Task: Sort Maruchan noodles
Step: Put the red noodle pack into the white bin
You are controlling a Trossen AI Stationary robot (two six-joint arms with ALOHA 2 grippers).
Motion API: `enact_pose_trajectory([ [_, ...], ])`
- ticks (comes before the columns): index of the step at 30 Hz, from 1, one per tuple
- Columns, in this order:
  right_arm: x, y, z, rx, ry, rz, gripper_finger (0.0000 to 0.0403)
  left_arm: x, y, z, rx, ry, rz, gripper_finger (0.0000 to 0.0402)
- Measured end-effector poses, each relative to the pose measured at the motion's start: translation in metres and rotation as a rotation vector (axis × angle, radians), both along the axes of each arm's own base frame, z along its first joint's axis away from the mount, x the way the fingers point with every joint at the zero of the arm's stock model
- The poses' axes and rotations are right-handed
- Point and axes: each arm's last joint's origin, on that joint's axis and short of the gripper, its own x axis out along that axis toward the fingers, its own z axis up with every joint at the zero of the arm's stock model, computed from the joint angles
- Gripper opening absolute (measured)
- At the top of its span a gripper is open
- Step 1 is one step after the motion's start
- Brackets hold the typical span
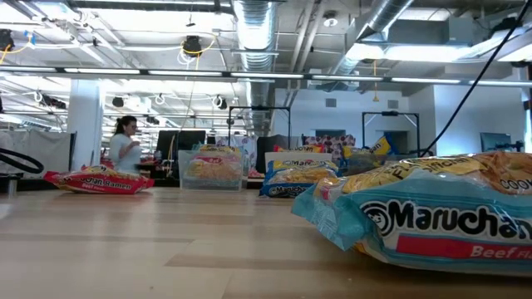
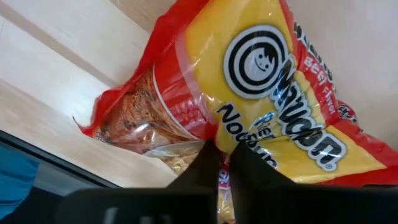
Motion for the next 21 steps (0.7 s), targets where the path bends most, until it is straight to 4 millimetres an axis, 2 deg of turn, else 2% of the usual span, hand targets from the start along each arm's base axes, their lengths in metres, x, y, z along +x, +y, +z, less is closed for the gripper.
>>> enact_pose_trajectory([
  [2, 0.001, 0.0, 0.002, -0.006, 0.002, 0.014, 0.0011, 0.0, 0.0, 0.0, 0.0, 0.0, 0.0, 0.0164],
  [6, 0.003, 0.002, 0.01, -0.057, 0.007, 0.045, 0.0007, 0.0, 0.0, 0.0, -0.012, 0.002, 0.008, 0.0164],
  [21, 0.021, 0.005, 0.07, -0.281, -0.072, 0.185, 0.0003, 0.001, 0.028, -0.001, -0.074, -0.005, 0.146, 0.0164],
])
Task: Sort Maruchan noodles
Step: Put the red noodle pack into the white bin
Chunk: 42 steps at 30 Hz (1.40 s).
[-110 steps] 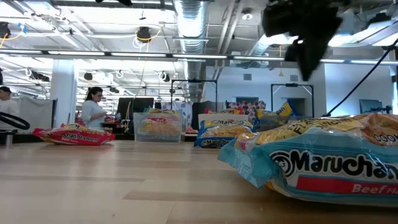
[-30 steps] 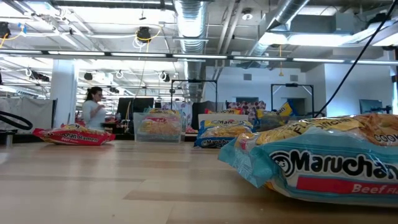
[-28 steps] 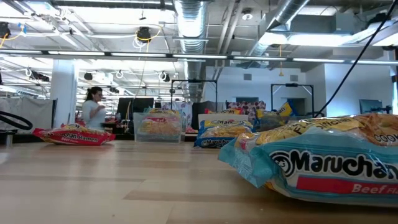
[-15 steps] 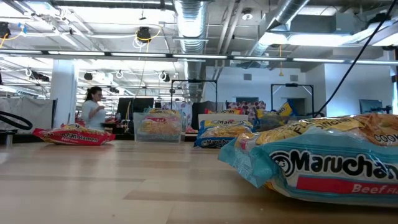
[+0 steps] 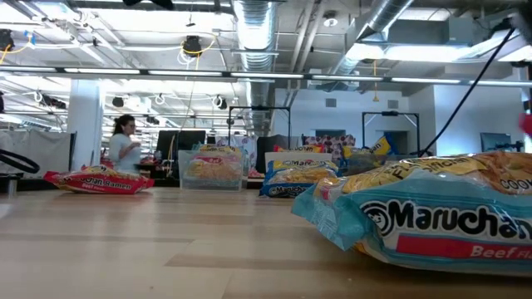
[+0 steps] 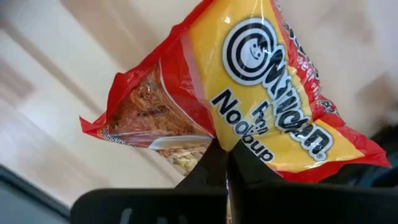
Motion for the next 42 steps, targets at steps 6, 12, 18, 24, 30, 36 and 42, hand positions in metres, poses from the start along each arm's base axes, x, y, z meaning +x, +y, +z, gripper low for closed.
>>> enact_pose_trajectory([
  [6, 0.025, -0.018, 0.022, -0.099, -0.108, 0.082, 0.0003, 0.001, 0.017, 0.003, 0.014, -0.033, 0.048, 0.0164],
  [12, 0.059, -0.056, 0.037, -0.174, -0.181, 0.192, 0.0003, 0.004, 0.034, 0.006, 0.033, -0.078, 0.13, 0.0164],
  [18, 0.09, -0.109, 0.046, -0.245, -0.214, 0.296, 0.0003, 0.009, 0.059, 0.001, -0.091, -0.116, 0.301, 0.0164],
  [24, 0.116, -0.169, 0.056, -0.357, -0.302, 0.269, 0.0003, 0.021, 0.078, -0.009, -0.103, -0.051, 0.256, 0.0164],
  [30, 0.132, -0.222, 0.061, -0.461, -0.405, 0.187, 0.0003, 0.031, 0.087, -0.018, -0.056, 0.012, 0.214, 0.0164],
  [36, 0.139, -0.263, 0.068, -0.557, -0.485, 0.152, 0.0003, 0.032, 0.088, -0.016, -0.03, -0.008, 0.198, 0.0164],
  [42, 0.142, -0.29, 0.078, -0.706, -0.536, 0.126, 0.0003, 0.031, 0.087, -0.015, -0.029, -0.012, 0.197, 0.0164],
])
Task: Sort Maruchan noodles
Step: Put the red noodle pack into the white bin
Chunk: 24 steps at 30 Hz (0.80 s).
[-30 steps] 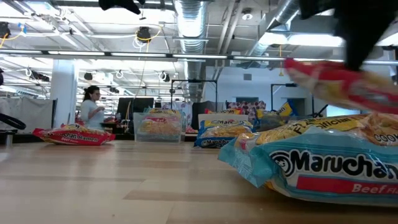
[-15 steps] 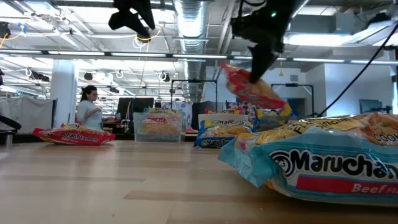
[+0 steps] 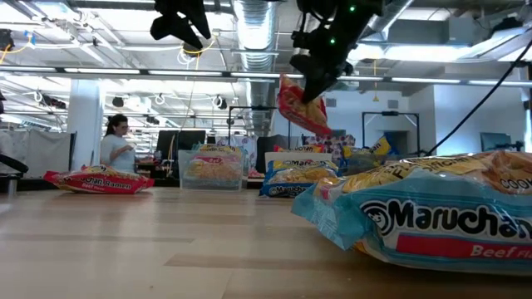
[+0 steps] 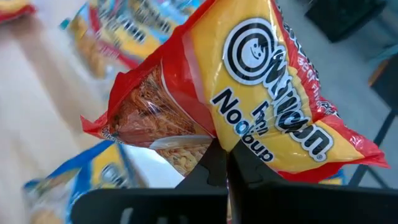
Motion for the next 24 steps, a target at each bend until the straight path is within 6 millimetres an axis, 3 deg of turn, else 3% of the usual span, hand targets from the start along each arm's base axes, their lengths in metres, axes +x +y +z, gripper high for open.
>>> enact_pose_trajectory([
  [9, 0.012, -0.027, 0.002, -0.183, -0.064, -0.09, 0.0003, -0.001, 0.0, 0.001, 0.002, 0.007, -0.003, 0.0164],
  [24, 0.04, -0.038, -0.07, -0.147, 0.063, -0.197, 0.0004, -0.005, -0.003, -0.001, -0.002, 0.073, -0.03, 0.0164],
])
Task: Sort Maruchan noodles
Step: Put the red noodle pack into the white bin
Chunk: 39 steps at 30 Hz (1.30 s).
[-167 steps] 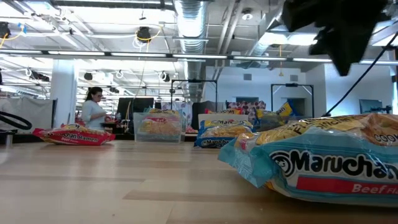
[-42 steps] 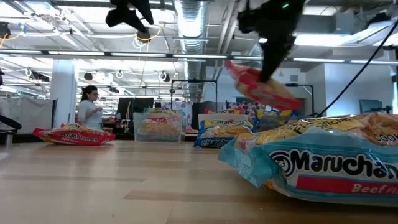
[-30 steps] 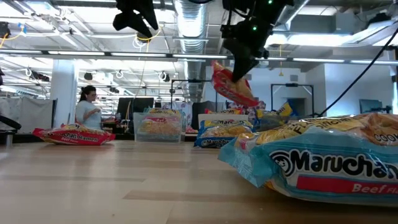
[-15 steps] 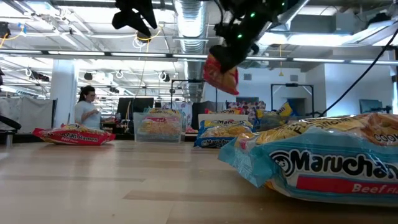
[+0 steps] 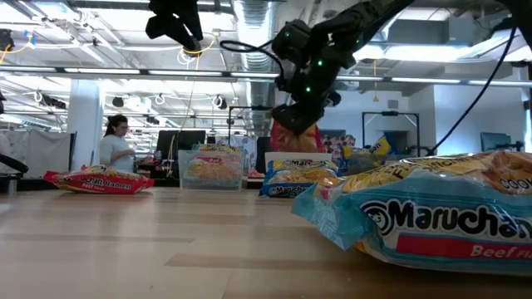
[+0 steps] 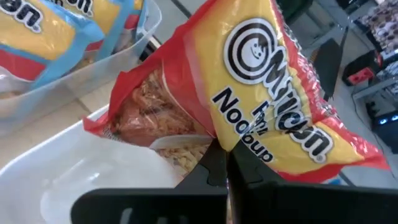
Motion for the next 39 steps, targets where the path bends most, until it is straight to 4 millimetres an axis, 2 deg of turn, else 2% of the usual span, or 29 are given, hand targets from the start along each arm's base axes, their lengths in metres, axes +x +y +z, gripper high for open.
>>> enact_pose_trajectory([
  [8, 0.0, -0.009, -0.014, 0.016, 0.019, -0.032, 0.0004, -0.001, 0.0, -0.001, -0.01, 0.013, 0.002, 0.0164],
  [13, 0.0, -0.018, -0.03, 0.039, 0.065, -0.049, 0.0005, -0.001, 0.0, -0.001, -0.009, 0.013, 0.002, 0.0164],
  [20, 0.0, -0.017, -0.037, 0.056, 0.108, -0.034, 0.0013, -0.001, -0.001, -0.001, -0.01, 0.014, 0.002, 0.0164],
  [23, 0.001, -0.018, -0.036, 0.046, 0.11, -0.023, 0.0036, -0.001, -0.001, -0.001, -0.011, 0.015, 0.002, 0.0164],
  [32, 0.001, -0.02, -0.034, 0.08, 0.087, -0.026, 0.0141, -0.002, -0.001, -0.002, -0.015, 0.025, 0.003, 0.0164],
  [39, 0.012, -0.01, -0.001, 0.102, 0.127, -0.009, 0.0194, -0.005, -0.002, -0.005, -0.037, 0.071, 0.005, 0.0164],
])
